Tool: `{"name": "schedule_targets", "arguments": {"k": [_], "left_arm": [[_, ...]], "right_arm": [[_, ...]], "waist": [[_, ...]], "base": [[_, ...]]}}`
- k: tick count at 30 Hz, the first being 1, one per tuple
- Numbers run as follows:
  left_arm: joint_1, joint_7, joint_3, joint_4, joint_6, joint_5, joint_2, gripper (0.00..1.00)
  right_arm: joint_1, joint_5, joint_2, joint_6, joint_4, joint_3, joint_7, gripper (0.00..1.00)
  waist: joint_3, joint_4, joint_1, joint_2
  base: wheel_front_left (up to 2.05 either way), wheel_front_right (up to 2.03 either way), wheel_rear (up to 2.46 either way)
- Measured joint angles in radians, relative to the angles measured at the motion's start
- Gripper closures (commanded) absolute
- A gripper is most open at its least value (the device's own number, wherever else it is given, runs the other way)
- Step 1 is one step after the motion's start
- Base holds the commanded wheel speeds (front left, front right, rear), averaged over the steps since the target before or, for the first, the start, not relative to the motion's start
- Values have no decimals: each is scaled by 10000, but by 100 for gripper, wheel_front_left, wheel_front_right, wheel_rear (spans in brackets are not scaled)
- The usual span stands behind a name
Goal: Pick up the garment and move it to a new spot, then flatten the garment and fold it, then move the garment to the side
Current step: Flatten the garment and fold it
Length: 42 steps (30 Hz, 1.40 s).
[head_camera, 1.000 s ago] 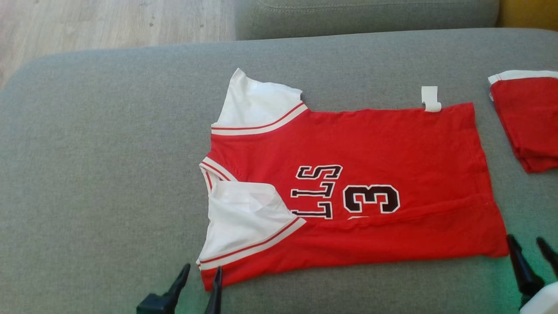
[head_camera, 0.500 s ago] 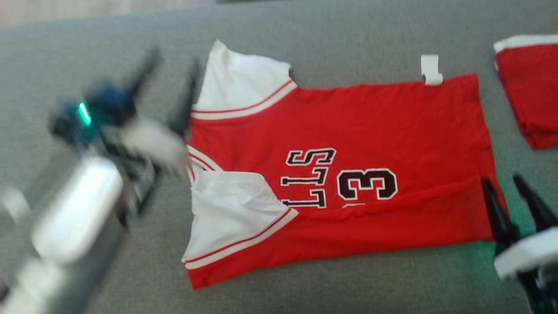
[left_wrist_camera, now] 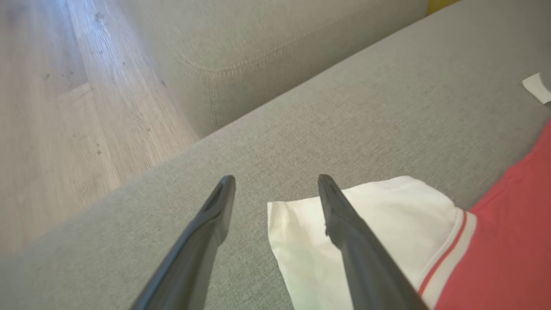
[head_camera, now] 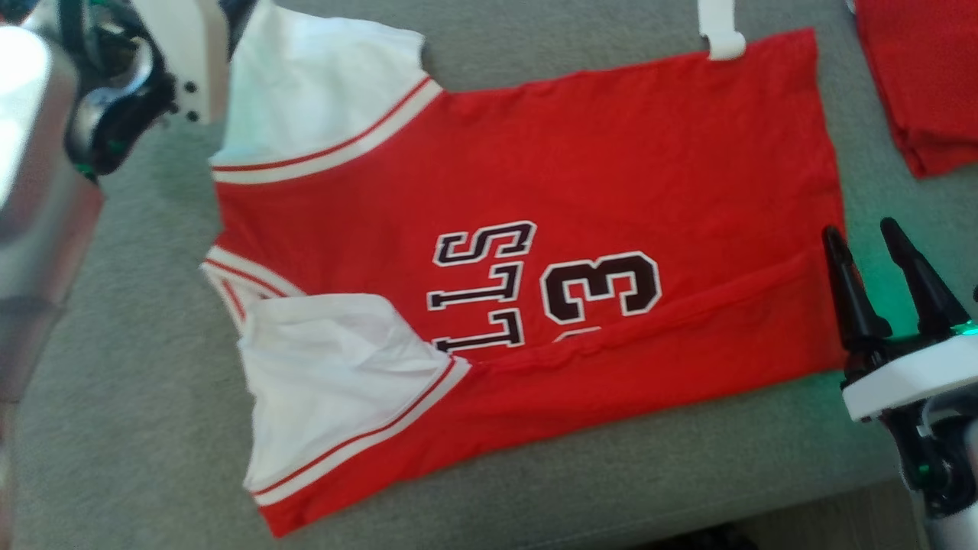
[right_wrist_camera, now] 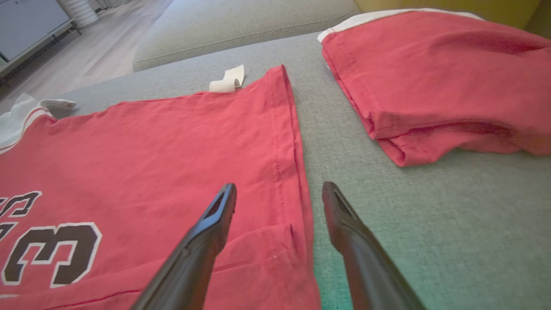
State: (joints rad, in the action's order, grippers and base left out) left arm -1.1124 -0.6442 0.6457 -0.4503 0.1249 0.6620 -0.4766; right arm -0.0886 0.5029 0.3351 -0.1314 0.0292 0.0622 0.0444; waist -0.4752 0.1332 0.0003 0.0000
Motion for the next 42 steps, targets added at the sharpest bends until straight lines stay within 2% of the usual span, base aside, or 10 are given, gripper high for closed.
{"name": "schedule_targets", "arguments": {"k": [9,22,24,25,27,28,30,31,32,42], "left_arm": [[-97,-512,640,-644,75,794,-872,0],[-349,-483,780,-1195,75,965,-1034,0],[-401,-485,802,-1221,75,999,-1028,22],[-411,-485,838,-1243,75,1043,-1024,50],[-416,-500,936,-1267,75,1116,-1024,68],[-421,-500,955,-1266,75,1141,-1018,68],[-476,-504,995,-1248,75,1143,-1012,78],[-510,-506,1001,-1248,75,1156,-1014,95],[-515,-506,1022,-1233,75,1223,-1018,100],[-509,19,1503,-836,75,1620,-1030,100]], "right_arm": [[-39,2,-140,0,10,50,-184,0],[-58,2,-171,0,140,71,-286,0],[-59,2,-173,0,151,71,-322,0],[-60,2,-174,0,153,71,-362,0],[-61,2,-174,0,155,69,-364,0],[-64,2,-174,0,155,69,-364,0],[-68,4,-174,0,155,69,-366,0],[-72,4,-174,0,155,69,-366,0],[-79,8,-174,0,155,69,-366,0],[-496,228,10,0,-90,-121,-221,0]], "waist": [[-474,626,-1,0],[-712,814,-2,0],[-736,813,-2,0],[-747,813,-2,0],[-774,816,-3,0],[-789,817,-3,0],[-815,813,-2,0],[-825,809,-2,0],[-830,803,-2,0],[-449,560,-3,0]], "base": [[0,0,0],[0,0,0],[0,0,0],[0,0,0],[0,0,0],[0,0,0],[0,0,0],[0,0,0],[0,0,0],[0,0,0]]}}
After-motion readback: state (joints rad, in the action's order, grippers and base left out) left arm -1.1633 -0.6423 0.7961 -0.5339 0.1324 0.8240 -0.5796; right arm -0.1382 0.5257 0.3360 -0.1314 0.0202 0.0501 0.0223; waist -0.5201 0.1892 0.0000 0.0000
